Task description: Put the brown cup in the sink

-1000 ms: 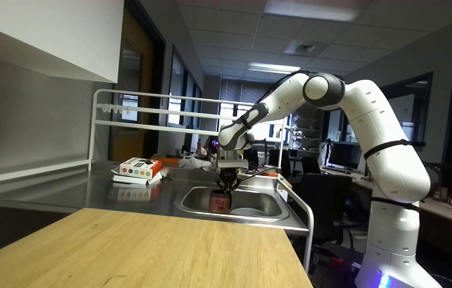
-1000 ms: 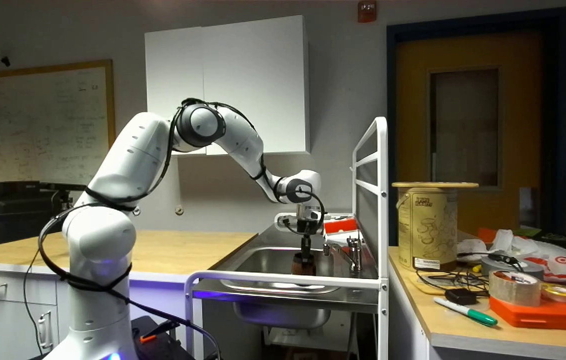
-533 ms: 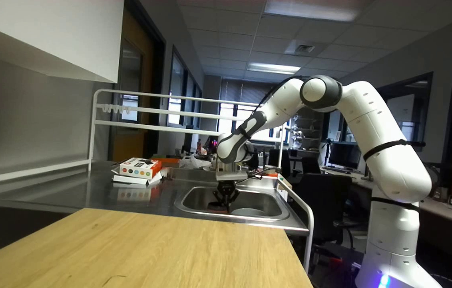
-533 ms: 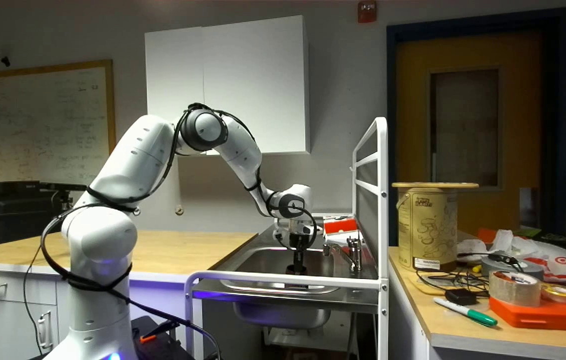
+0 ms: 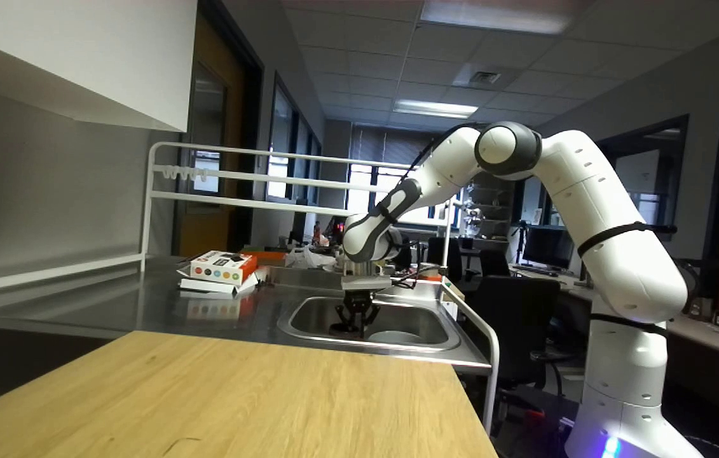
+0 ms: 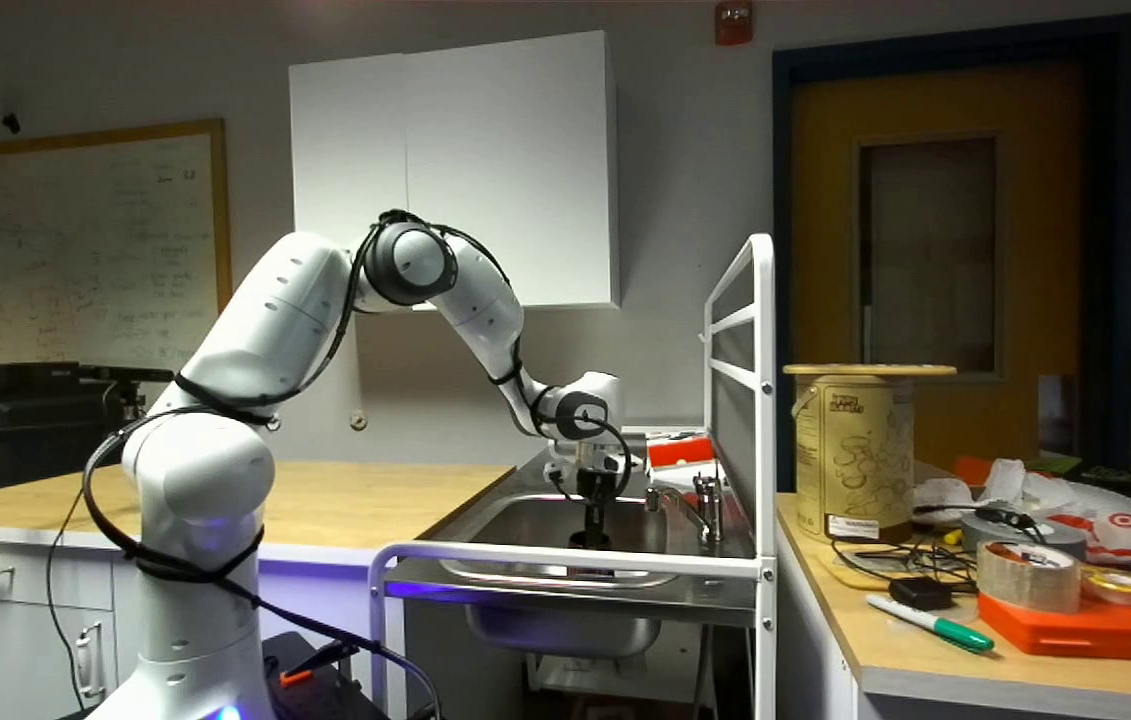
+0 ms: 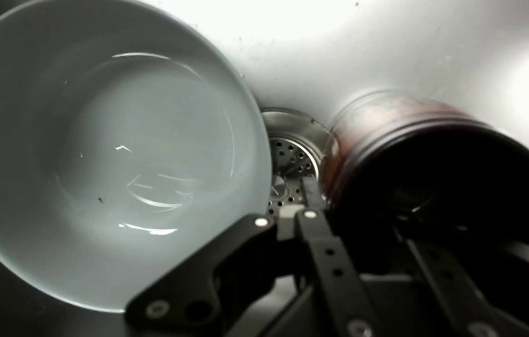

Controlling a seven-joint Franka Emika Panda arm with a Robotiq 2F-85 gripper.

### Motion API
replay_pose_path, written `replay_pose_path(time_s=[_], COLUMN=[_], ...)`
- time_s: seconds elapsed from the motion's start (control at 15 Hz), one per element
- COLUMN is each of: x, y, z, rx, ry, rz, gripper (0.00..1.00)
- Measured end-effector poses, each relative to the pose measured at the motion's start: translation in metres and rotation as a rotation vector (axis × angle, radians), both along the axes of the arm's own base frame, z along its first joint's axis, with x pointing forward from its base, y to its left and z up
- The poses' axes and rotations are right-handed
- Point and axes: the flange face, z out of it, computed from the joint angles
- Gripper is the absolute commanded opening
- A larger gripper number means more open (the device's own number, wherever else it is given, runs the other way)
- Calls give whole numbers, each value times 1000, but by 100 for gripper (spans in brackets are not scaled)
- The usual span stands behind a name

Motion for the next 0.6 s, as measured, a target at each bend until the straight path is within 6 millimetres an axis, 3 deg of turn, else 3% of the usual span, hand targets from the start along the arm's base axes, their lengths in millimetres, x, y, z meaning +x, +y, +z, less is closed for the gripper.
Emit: replay_pose_path(time_s=[0.4,0.6], x=[1,5], y=[6,17], z=[-2,3], rx=[8,9], ry=[1,-8], rz=[2,19], gripper=[99,100])
